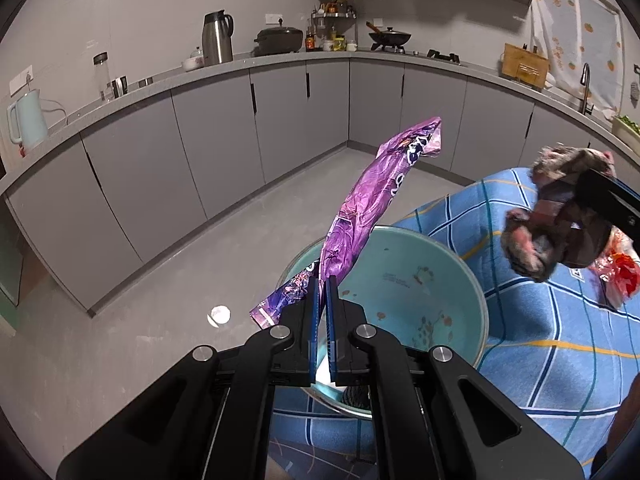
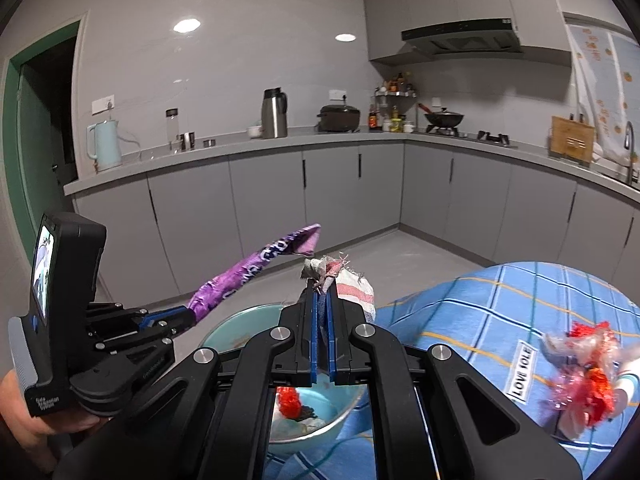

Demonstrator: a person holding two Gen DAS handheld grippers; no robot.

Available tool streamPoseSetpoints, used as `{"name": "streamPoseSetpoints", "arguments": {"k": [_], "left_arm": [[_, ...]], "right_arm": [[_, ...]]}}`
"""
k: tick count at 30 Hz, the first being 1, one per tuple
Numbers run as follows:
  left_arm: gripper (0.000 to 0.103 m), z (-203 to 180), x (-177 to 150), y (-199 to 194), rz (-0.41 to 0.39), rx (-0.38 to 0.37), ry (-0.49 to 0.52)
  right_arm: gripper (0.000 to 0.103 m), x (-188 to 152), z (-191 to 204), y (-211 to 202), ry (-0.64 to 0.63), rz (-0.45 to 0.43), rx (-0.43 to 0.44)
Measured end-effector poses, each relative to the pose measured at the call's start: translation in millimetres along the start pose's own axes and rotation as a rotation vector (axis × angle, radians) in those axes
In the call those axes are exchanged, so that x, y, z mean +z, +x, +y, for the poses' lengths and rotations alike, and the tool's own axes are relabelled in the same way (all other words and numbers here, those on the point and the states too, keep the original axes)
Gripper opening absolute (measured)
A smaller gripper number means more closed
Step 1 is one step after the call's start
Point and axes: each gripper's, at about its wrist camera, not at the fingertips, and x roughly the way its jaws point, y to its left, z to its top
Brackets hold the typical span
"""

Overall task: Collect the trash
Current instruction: 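Carry the purple wrapper and striped cloth over the bucket with both tools, then open both tools to drop the wrapper and cloth into the bucket, then move both open tools back over the remaining trash on the table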

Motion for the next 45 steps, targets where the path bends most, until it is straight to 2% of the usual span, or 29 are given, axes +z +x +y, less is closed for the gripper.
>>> {"name": "streamPoseSetpoints", "arguments": {"k": [11, 28, 31, 32, 33, 34, 36, 38, 40, 42, 43, 45], "left_arm": [[0.004, 6.8, -6.1, 16.7, 0.041, -0.006, -0.031], [0.006, 2.1, -21.5, 41.7, 0.107, -0.011, -0.017], [0.009, 1.3, -24.3, 48.2, 0.124, -0.005, -0.008], [0.013, 2.1, -25.1, 49.0, 0.125, -0.002, -0.012], [0.023, 2.2, -25.4, 49.6, 0.125, 0.001, -0.013], [0.027, 3.6, -25.9, 49.6, 0.125, 0.005, -0.014], [0.044, 4.1, -26.0, 48.7, 0.118, 0.018, -0.015], [0.053, 4.2, -25.8, 48.1, 0.113, 0.031, -0.012], [0.054, 3.0, -25.0, 46.8, 0.111, 0.038, -0.008], [0.059, 2.4, -24.5, 44.8, 0.108, 0.041, -0.006], [0.066, 1.6, -24.0, 42.8, 0.101, 0.049, -0.004], [0.069, 1.0, -22.8, 39.2, 0.09, 0.051, 0.001]], "right_arm": [[0.005, -6.3, 5.4, 23.1, -0.012, 0.038, 0.039], [0.005, -34.0, 10.8, 65.4, -0.033, 0.143, 0.086], [0.02, -39.8, 7.5, 73.1, -0.039, 0.155, 0.066], [0.029, -42.2, 4.3, 74.8, -0.032, 0.163, 0.061], [0.033, -43.8, 2.2, 75.8, -0.026, 0.167, 0.058], [0.035, -45.1, 0.0, 75.2, -0.022, 0.164, 0.047], [0.041, -46.4, -5.2, 73.6, -0.012, 0.162, 0.034], [0.046, -45.6, -10.5, 69.8, -0.001, 0.155, 0.022], [0.051, -45.0, -14.2, 66.1, 0.0, 0.147, 0.011], [0.053, -44.4, -18.2, 61.4, 0.005, 0.143, 0.006], [0.053, -44.3, -19.5, 58.8, 0.007, 0.141, 0.001], [0.055, -44.2, -23.3, 52.8, 0.014, 0.137, -0.004]]}}
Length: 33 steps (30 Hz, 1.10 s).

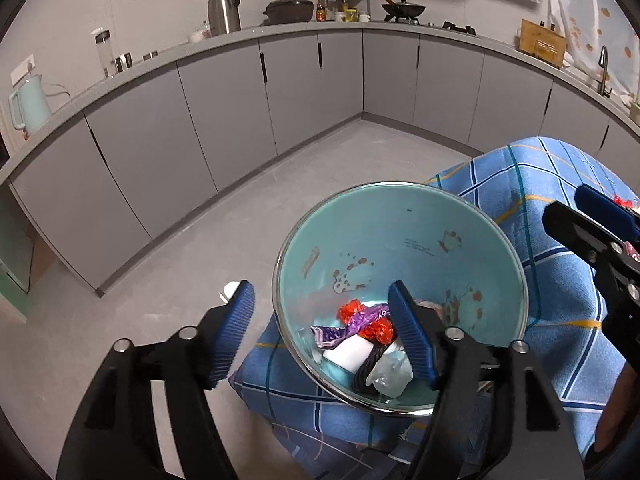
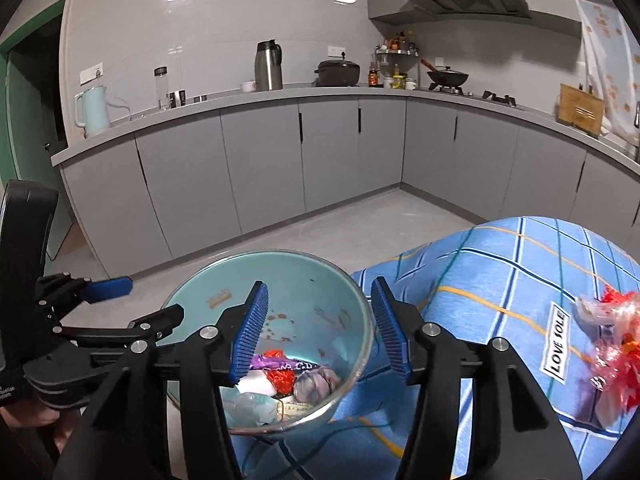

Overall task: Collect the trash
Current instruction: 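Move both open tools back over the remaining trash on the table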

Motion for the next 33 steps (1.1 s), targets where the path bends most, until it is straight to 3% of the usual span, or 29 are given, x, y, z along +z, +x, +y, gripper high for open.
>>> {"name": "streamPoseSetpoints", "arguments": {"k": [17, 33], "left_arm": [[0.084, -28.6, 6.8, -26.8, -0.054, -0.032, 0.053], [0.088, -128.8, 21.3, -42.5, -0.101, -0.189, 0.189]], "right_arm": [[0.058, -8.2, -18.7, -49.0, 0.033, -0.054, -0.07], [0.063, -26.4, -87.2, -115.0, 0.12, -0.102, -0.254]]}}
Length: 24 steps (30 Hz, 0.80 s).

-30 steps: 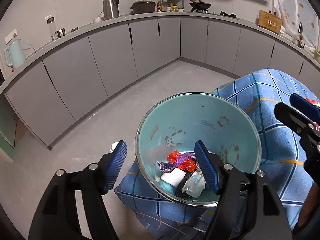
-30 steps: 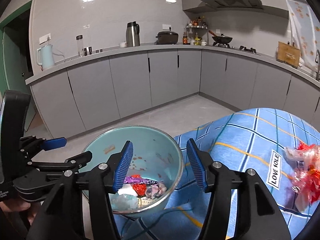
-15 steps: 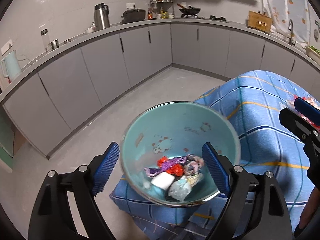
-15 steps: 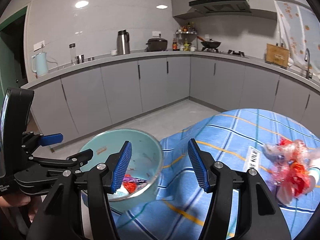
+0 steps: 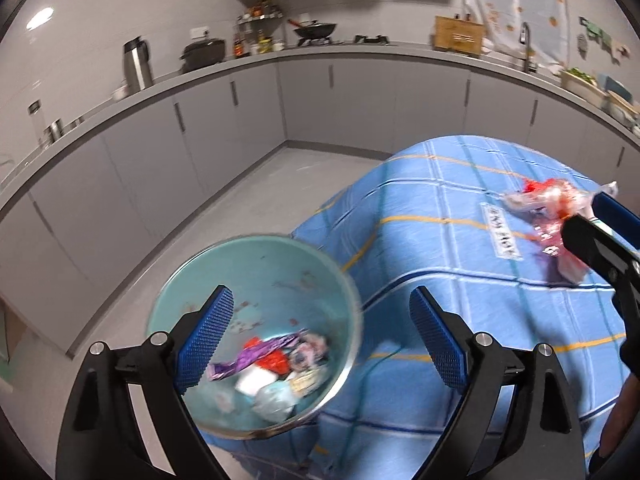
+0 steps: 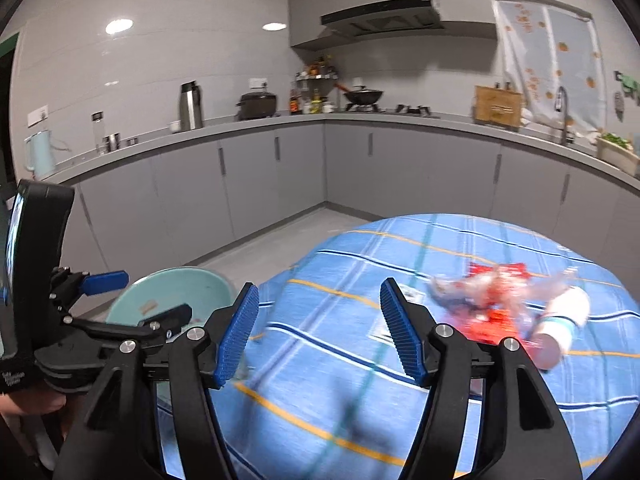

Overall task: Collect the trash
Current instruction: 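Move both open tools back over the remaining trash on the table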

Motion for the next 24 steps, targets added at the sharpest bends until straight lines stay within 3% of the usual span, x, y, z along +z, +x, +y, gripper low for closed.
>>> {"name": "streamPoseSetpoints", "arguments": {"k": [11, 22, 24], "left_arm": [[0.089, -85.2, 25.4, 3.5, -0.045, -0.123, 0.107], [0.089, -145.6, 39.0, 4.5, -0.062, -0.207, 0.191], [0.089, -159.6, 40.1, 4.4, -0.067, -0.222, 0.21]], "right_arm": [[0.063, -21.4, -92.6, -40.3, 0.134, -0.008, -0.215], [0.063, -47.6, -144.8, -57.2, 0.219, 0.019, -0.347], [0.071, -51.0, -149.9, -58.6, 0.228, 0.025, -0.369]]}}
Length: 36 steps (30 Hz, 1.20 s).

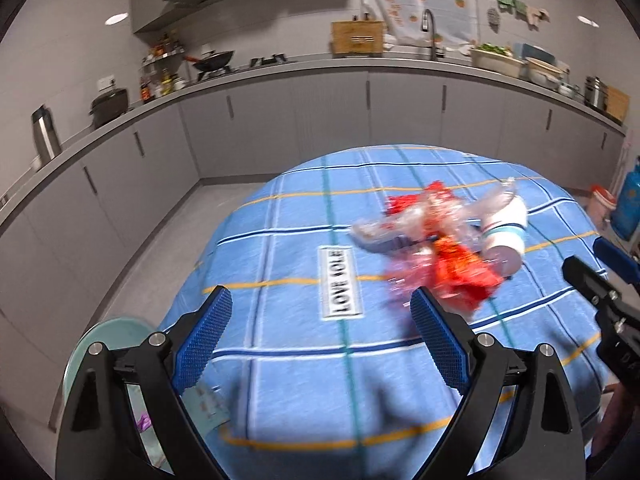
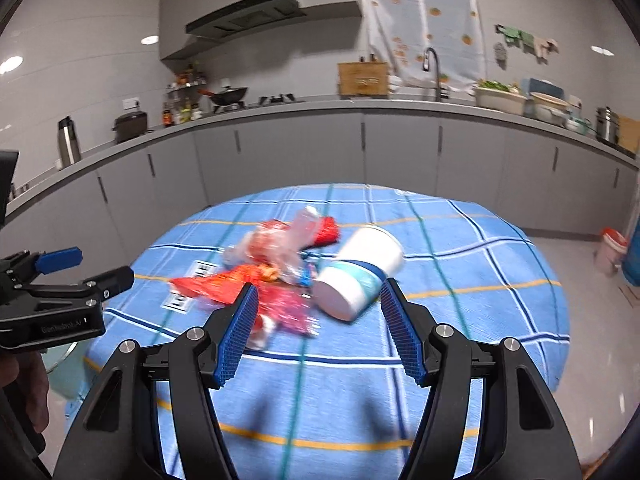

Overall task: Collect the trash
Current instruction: 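Move both open tools back over the remaining trash on the table, then grasp the red-orange candy wrapper with the left tool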

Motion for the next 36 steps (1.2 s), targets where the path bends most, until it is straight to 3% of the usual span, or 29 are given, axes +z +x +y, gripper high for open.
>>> {"name": "streamPoseSetpoints", "arguments": {"k": [5, 15, 16, 19, 23, 27, 33, 36], "left_arm": [[0.089, -33.6, 9.9, 12.9, -0.005, -0.042, 0.046], [0.087, -79.2, 20.9, 49.3, 0.041, -0.098, 0.116], [0.085, -81.1, 19.9, 51.2, 0.047, -0.106, 0.122], [0.063, -88.1, 15.9, 56.2, 0.075, -0.14, 0.138], [0.022, -94.4, 10.2, 55.7, 0.099, -0.197, 0.166], [0.014, -92.7, 8.1, 43.4, 0.089, -0.223, 0.172], [0.013, -67.0, 7.4, -5.3, 0.022, -0.242, 0.146], [0.013, -53.2, 2.0, -18.4, 0.004, -0.202, 0.14]], "right_arm": [[0.075, -6.8, -21.7, 0.1, 0.029, 0.002, -0.062], [0.075, -13.3, -46.1, 1.3, 0.07, 0.014, -0.088], [0.075, -13.6, -46.3, 1.5, 0.071, 0.015, -0.087], [0.075, -16.1, -49.3, 2.8, 0.08, 0.022, -0.086], [0.075, -17.4, -47.3, 4.5, 0.078, 0.03, -0.082], [0.075, -16.0, -41.9, 3.9, 0.068, 0.032, -0.079], [0.075, -13.6, -36.6, 4.8, 0.065, 0.036, -0.073], [0.075, -12.0, -29.6, 4.7, 0.053, 0.035, -0.062]]}}
